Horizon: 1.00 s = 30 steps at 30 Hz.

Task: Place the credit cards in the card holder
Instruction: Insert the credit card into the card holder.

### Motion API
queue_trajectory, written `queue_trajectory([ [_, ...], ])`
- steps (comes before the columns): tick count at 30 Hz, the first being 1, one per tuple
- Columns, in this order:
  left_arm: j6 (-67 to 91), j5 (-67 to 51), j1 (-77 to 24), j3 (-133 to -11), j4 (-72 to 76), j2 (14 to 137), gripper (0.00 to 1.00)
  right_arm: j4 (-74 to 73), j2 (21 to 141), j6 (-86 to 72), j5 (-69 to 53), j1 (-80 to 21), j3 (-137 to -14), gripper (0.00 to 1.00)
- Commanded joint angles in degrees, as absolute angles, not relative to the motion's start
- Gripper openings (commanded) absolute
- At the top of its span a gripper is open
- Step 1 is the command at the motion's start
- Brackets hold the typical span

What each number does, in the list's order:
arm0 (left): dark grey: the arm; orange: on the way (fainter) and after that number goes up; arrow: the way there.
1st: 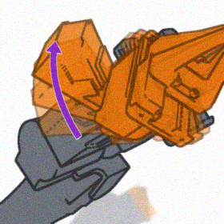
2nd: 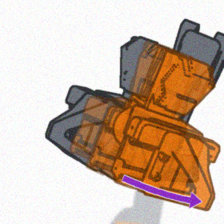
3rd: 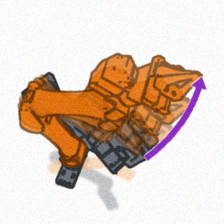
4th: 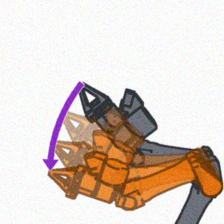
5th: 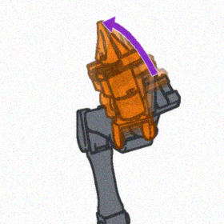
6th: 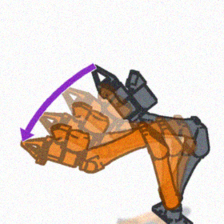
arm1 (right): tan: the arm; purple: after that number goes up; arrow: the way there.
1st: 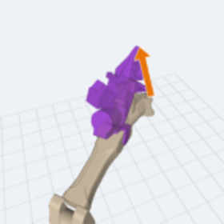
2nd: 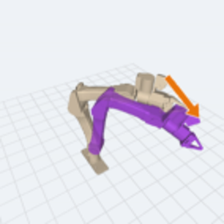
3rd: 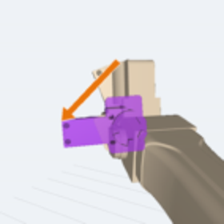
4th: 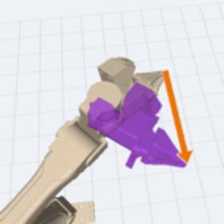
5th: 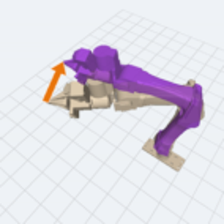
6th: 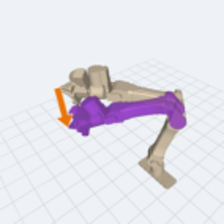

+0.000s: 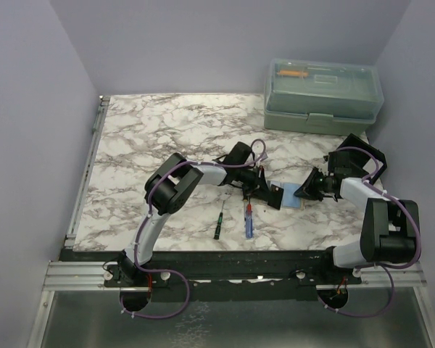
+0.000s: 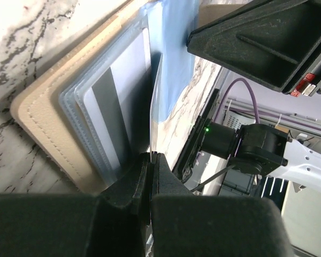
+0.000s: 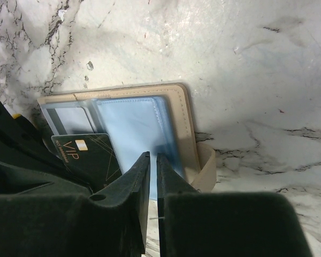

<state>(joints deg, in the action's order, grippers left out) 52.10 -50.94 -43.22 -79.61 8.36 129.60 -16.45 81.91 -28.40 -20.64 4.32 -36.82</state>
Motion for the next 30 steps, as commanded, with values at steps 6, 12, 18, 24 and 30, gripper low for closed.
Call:
queue_trajectory([
  [6,53.59,-51.75,-42.87,-80.12,10.19,131.21,0.0,-18.19,83.33,-26.82,-18.53,4.31,-37.7,0.13],
  [12,54.02,-53.67,-42.97,-82.69,10.84,132.91,0.0,-18.19,83.66,-26.81,-18.78,4.29,-37.77,0.13],
  [18,54.71,-54.32,-43.07,-84.49,11.35,134.46,0.0,-18.19,83.92,-26.72,-18.91,4.29,-37.88,0.13],
  [24,55.82,-52.26,-43.08,-85.12,11.74,135.28,0.0,-18.14,83.98,-26.72,-19.01,4.31,-37.83,0.13],
  [30,56.27,-48.52,-43.02,-85.44,12.95,135.28,0.0,-18.11,84.18,-26.63,-19.09,4.31,-37.82,0.13],
])
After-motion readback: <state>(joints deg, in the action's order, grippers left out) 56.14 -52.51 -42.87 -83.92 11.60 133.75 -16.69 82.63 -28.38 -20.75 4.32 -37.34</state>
